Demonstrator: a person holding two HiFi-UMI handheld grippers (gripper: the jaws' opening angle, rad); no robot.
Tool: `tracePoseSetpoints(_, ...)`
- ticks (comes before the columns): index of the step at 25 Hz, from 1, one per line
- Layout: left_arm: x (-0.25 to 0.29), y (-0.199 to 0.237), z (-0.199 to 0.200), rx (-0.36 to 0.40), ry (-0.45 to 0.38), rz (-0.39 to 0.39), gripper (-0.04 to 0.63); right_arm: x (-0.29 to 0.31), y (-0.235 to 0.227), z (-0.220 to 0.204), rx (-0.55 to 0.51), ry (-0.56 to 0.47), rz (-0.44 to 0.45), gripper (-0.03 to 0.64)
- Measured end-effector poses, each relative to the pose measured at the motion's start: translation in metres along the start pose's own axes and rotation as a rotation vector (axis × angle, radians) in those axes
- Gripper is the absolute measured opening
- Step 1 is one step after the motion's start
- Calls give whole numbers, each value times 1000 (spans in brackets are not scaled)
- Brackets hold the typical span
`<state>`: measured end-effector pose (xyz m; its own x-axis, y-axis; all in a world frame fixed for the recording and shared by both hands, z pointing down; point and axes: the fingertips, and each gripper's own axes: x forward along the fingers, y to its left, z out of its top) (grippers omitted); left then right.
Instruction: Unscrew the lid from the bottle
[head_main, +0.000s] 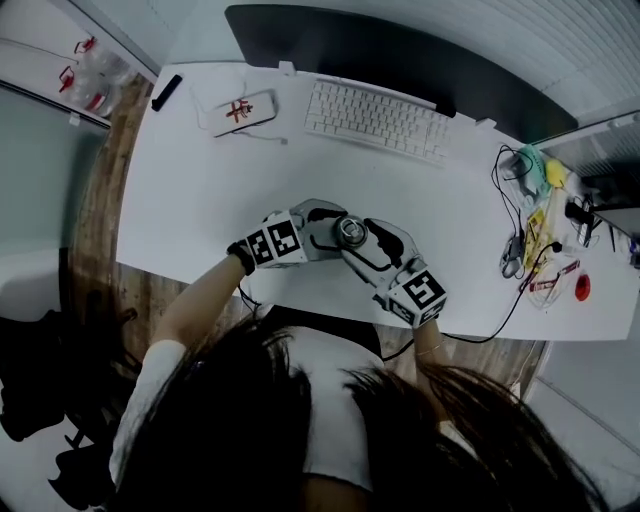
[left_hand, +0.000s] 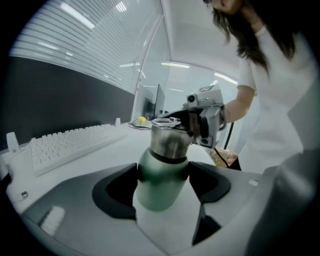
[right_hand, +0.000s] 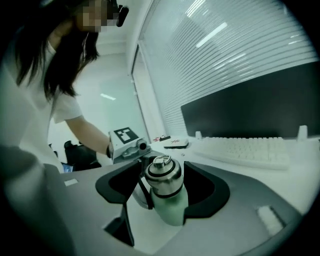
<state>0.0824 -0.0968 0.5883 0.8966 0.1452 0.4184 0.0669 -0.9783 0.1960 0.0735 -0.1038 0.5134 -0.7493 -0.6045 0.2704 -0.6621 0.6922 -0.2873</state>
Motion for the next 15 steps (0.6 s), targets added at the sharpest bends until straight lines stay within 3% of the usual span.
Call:
tracePoseSetpoints(4, 1, 1, 1, -45, -23, 101, 377, 3, -3, -2, 53, -63, -194, 255)
tracePoseSetpoints(9, 1, 0, -2, -89, -57, 205, 377, 3, -7, -4, 54, -78, -345, 252)
tracePoseSetpoints(12, 0, 3, -3, -89, -70, 242, 377, 3, -6, -4, 34, -82, -351, 249)
tracePoseSetpoints(15, 0, -1, -2, -81, -65, 196, 377, 3, -4, -4, 18, -74, -272, 247)
